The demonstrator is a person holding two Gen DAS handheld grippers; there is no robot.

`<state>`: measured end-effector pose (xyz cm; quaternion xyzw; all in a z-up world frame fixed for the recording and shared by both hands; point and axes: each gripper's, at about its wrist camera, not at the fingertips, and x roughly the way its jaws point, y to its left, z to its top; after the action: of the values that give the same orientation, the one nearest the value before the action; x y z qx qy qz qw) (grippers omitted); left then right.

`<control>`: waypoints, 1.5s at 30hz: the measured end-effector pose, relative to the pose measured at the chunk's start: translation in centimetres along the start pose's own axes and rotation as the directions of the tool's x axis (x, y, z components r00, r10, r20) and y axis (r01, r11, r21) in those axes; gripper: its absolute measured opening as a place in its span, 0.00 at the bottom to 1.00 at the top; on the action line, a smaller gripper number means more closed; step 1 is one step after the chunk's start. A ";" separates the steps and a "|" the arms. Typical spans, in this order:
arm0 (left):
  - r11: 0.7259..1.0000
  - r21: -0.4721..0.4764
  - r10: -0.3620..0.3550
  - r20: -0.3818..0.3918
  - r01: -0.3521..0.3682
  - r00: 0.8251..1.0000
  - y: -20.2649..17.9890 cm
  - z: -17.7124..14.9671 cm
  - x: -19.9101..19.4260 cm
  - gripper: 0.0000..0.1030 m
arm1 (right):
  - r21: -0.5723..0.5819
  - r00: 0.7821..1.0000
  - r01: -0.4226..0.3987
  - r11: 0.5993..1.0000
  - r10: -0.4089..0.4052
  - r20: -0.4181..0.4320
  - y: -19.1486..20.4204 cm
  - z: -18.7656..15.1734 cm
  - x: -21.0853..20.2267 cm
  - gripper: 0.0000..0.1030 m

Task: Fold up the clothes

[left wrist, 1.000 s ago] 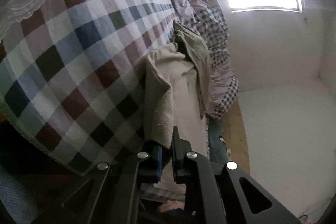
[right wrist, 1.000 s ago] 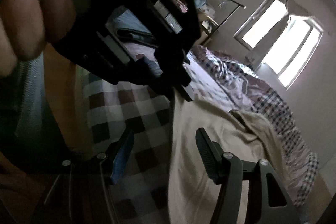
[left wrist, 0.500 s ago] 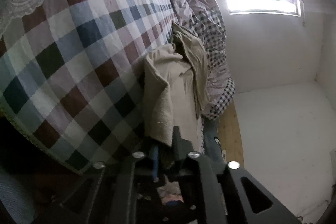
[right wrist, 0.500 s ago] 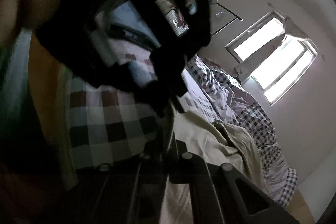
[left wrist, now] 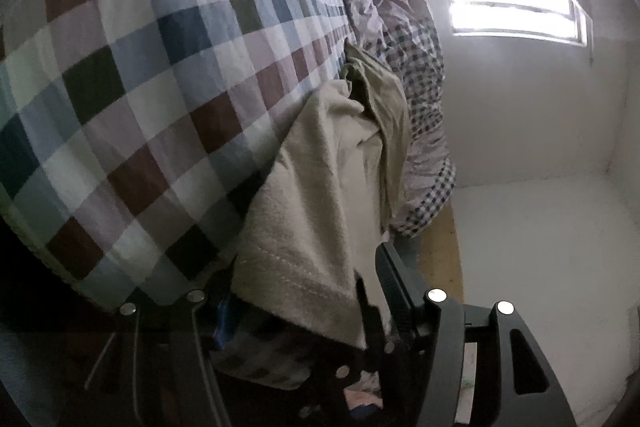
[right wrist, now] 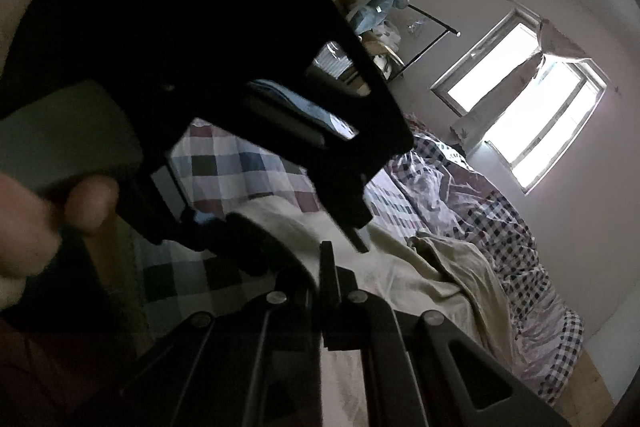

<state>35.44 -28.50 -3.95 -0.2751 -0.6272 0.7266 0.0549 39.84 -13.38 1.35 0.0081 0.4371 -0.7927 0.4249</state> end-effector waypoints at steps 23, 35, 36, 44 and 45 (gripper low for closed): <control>0.999 0.048 0.011 0.097 -0.016 0.995 -0.6 0.3 -1.9 0.03 | -0.022 0.998 0.049 0.999 -0.050 -0.026 0.4 -0.7 1.3 0.03; 0.988 0.151 -0.054 0.079 0.041 0.995 -4.5 0.1 -2.5 0.03 | 0.005 0.979 0.158 0.987 -0.157 -0.127 -1.2 -4.0 1.7 0.29; 0.986 0.157 -0.058 0.071 0.047 0.996 -4.9 0.1 -2.4 0.03 | 0.007 0.977 0.167 0.986 -0.165 -0.133 -1.5 -4.3 1.6 0.29; 0.991 0.114 -0.079 0.029 0.075 0.996 -5.5 -0.5 -1.6 0.03 | 0.027 0.966 0.205 0.978 -0.198 -0.168 -3.4 -5.7 0.6 0.36; 0.990 0.122 -0.071 0.027 0.067 0.997 -5.9 -0.6 -1.7 0.03 | 0.030 0.965 0.205 0.978 -0.197 -0.171 -3.6 -5.8 0.6 0.36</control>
<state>35.62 -27.52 2.12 -0.2378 -0.5919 0.7652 0.0868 34.91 -8.84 0.02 0.0402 0.4508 -0.8383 0.3039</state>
